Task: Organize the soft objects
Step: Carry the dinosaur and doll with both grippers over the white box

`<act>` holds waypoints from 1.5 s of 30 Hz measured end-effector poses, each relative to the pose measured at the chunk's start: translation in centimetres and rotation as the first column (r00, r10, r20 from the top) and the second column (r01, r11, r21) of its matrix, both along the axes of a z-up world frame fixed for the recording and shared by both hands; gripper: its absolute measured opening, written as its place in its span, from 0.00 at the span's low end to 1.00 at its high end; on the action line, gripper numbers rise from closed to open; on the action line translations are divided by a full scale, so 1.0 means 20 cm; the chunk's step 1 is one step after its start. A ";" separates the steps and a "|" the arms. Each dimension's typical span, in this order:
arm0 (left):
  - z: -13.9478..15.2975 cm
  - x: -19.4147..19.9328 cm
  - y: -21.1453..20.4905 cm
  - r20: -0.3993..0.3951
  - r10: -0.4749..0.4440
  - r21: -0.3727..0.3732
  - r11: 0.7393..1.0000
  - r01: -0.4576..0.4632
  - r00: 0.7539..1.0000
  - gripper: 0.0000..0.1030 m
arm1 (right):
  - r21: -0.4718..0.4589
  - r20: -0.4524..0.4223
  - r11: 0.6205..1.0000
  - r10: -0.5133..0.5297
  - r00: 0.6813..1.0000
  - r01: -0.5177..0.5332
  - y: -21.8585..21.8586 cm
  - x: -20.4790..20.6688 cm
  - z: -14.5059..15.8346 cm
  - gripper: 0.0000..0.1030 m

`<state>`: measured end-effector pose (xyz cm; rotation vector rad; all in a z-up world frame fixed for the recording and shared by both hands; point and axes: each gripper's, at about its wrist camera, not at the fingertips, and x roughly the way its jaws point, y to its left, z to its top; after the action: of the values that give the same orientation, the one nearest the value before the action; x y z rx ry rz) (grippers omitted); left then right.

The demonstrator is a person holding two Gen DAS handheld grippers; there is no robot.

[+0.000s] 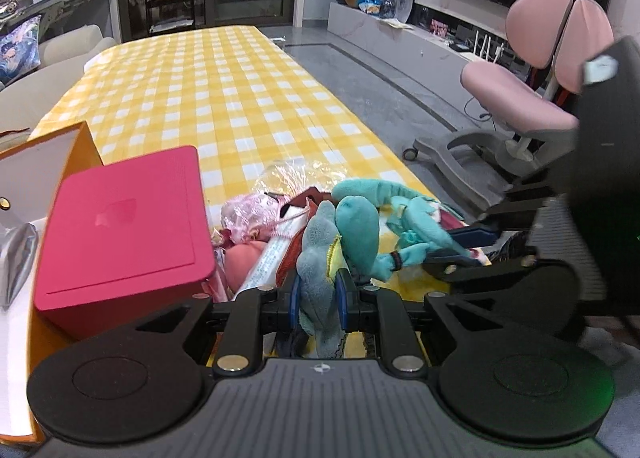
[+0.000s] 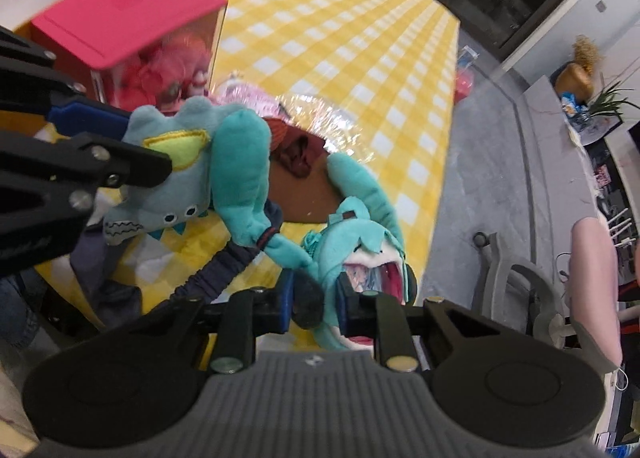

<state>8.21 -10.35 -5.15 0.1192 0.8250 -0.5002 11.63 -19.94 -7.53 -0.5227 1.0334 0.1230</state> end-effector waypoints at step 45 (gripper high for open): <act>0.50 -0.33 0.59 0.183 0.194 -0.119 0.977 -0.174 0.964 0.19 | 0.386 0.152 0.922 -0.049 0.987 -0.014 0.19 -0.52 0.68 0.19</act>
<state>1.65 1.51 4.76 -0.0043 0.6117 -0.3478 1.32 -16.11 6.09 -0.1594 0.8289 0.2593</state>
